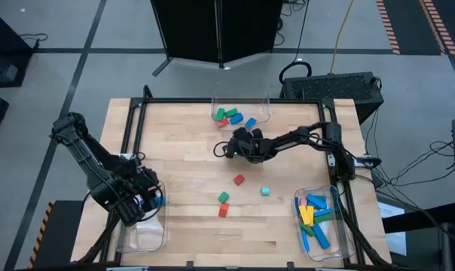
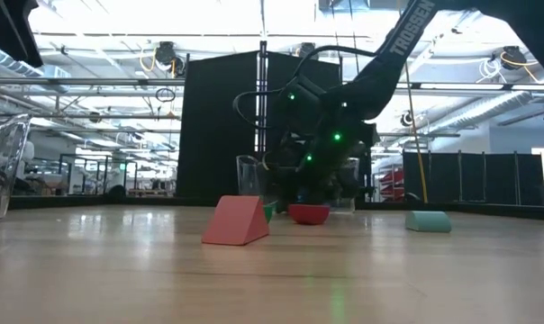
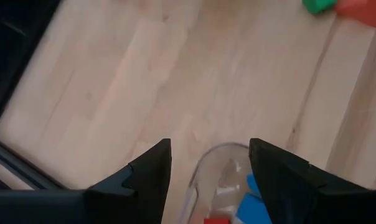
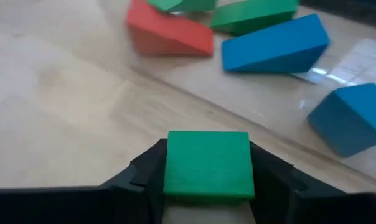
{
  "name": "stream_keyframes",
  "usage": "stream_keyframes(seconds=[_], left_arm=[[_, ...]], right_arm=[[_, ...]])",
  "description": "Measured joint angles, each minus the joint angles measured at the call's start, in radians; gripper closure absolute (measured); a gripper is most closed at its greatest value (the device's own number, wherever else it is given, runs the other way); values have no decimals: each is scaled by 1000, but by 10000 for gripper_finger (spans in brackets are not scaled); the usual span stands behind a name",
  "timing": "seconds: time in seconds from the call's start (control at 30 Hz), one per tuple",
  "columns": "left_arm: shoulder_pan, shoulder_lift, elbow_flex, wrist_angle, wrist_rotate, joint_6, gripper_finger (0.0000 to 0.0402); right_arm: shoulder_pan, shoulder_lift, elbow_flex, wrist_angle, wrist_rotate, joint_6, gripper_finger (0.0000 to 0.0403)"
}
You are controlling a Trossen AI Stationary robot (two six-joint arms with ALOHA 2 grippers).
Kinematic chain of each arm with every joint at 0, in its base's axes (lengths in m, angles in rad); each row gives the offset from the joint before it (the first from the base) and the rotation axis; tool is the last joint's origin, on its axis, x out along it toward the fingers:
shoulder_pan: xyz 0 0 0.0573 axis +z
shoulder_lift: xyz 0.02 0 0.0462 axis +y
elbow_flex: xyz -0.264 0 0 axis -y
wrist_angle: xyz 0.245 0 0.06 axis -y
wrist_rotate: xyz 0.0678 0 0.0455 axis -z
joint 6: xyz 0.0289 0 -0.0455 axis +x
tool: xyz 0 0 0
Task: Sort blocks by size
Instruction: Put the green half circle block into the bottom left transparent bin
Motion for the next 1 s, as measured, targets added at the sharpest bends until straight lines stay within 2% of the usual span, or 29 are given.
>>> stream_keyframes(seconds=[0.07,0.2,0.4,0.6,0.8,1.0], left_arm=[[0,0,0,1,-53,0,185],[0,0,0,4,-161,14,185],[0,32,-3,105,-311,229,185],[14,93,-43,294,-392,549,185],[58,163,-58,351,-482,681,184],[129,241,-58,437,-490,802,184]], right_arm=[[10,-8,0,5,-35,-20,239],[23,-37,-1,10,-169,-33,222],[27,-110,-2,93,-392,-80,240],[26,-166,-1,205,-679,-139,229],[29,-166,-1,326,-1000,-157,233],[44,-165,-1,356,-1141,-161,230]])
